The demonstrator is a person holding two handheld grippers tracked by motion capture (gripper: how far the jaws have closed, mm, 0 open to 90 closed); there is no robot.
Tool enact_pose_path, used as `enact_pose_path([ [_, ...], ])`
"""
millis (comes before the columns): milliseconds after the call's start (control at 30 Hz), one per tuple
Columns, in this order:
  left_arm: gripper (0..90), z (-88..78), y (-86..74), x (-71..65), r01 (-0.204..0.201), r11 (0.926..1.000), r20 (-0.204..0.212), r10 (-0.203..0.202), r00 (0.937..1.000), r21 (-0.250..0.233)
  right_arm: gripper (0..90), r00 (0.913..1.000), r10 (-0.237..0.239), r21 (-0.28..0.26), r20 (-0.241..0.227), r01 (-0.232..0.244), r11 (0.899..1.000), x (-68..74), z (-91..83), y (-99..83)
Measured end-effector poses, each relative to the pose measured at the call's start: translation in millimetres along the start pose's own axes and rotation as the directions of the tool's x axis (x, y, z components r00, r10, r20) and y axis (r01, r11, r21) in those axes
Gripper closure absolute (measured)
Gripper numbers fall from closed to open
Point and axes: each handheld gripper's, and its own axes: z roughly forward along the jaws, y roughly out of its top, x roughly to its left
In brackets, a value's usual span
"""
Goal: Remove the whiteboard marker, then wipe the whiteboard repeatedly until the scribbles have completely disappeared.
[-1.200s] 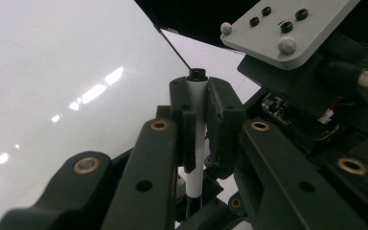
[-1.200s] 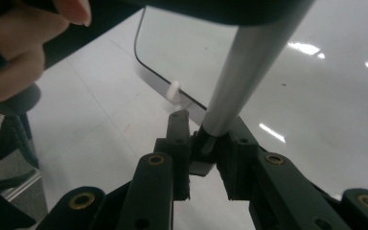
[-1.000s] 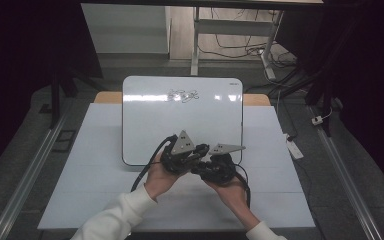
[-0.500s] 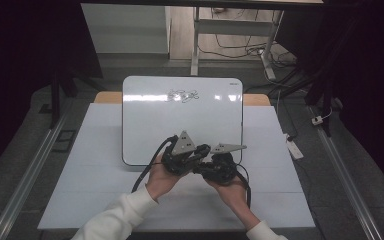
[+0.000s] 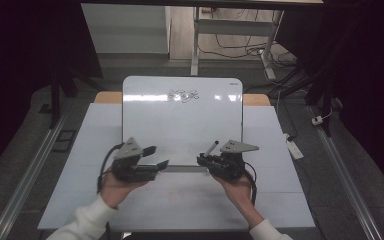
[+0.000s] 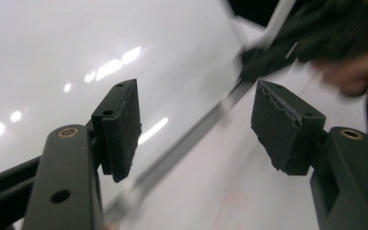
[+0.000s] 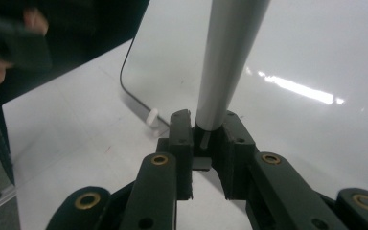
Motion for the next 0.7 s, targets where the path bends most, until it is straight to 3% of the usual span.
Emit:
enact_pose_path([
  [100,33.9,-18.7,-25.6,17.1,0.065,0.9976,-0.023,-0.065,0.9976,0.025,77.5,0.9999,-0.011,-0.027,0.007,0.011,1.0,-3.6,-1.8,1.3],
  [133,33.6,-18.7,-25.6,17.1,0.065,0.9976,-0.023,-0.065,0.9976,0.025,77.5,0.9999,-0.011,-0.027,0.007,0.011,1.0,-3.6,-1.8,1.3],
  [167,33.3,-29.0,-40.1,24.7,0.089,0.9953,-0.04,-0.087,0.9954,0.038,77.4,0.9998,-0.014,-0.049,0.011,0.015,0.999,-6.0,-2.3,2.8],
  [267,32.5,-36.5,-53.6,29.9,0.1,0.9937,-0.064,-0.097,0.9933,0.052,77.4,0.9994,-0.029,-0.085,0.017,0.03,0.996,-8.6,-4.3,7.1],
  [300,32.3,-40.9,-65.8,33.7,0.109,0.9919,-0.087,-0.103,0.9908,0.065,77.4,0.9992,-0.036,-0.097,0.02,0.038,0.995,-9.1,-5.3,8.7],
  [367,32.0,-42.1,-75.8,37.2,0.127,0.9895,-0.09,-0.12,0.9886,0.069,77.4,0.9985,-0.047,-0.119,0.026,0.05,0.992,-9.3,-7.0,12.3],
  [533,31.6,-39.3,-85.4,40.8,0.141,0.9871,-0.078,-0.135,0.9877,0.076,77.4,0.9972,-0.065,-0.166,0.035,0.07,0.984,-9.4,-8.6,19.6],
  [700,29.2,-39.2,-88.5,40.6,0.115,0.9906,-0.062,-0.111,0.9919,0.073,77.3,0.9921,-0.091,-0.218,0.087,0.108,0.97,-15.0,-4.4,39.8],
])
